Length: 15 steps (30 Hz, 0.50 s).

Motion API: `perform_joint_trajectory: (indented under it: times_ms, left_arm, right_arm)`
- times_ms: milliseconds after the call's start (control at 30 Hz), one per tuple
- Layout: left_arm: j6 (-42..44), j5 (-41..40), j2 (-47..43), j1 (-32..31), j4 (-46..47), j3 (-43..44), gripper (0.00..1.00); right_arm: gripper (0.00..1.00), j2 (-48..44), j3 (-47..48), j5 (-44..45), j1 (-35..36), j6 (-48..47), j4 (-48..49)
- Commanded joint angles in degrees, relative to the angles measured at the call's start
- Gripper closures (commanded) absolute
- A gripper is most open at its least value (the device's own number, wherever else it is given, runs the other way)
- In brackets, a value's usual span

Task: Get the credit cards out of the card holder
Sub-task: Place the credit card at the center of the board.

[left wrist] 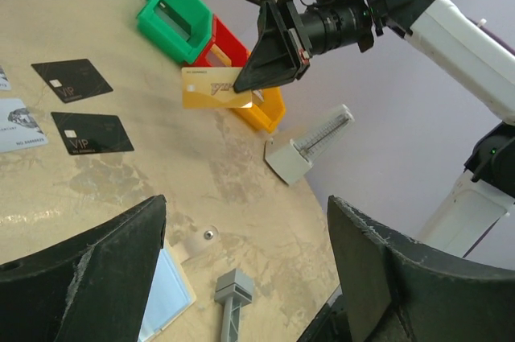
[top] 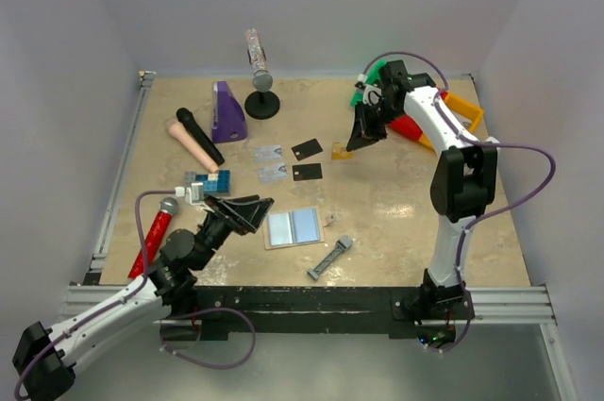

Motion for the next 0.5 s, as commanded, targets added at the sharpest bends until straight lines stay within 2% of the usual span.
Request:
perform_joint_trajectory:
  times_ms: [0,167,467]
  left_arm:
    - [1.5,1.7,1.8,0.2,0.0,1.2,0.14]
    - [1.9,2.2,3.6,0.2,-0.4,1.7,0.14]
    - [2.4,1.9,5.3,0.2,-0.6,1.7,0.14]
  right_arm:
    - [1.0,3.3,3.9,7.8,0.3,-3.4,-3.8]
    - [1.0,7.0,5.6,11.6,0.3,-1.8,-1.6]
    - [1.0,13.6,12.4,7.1,0.3,-0.6,-3.6]
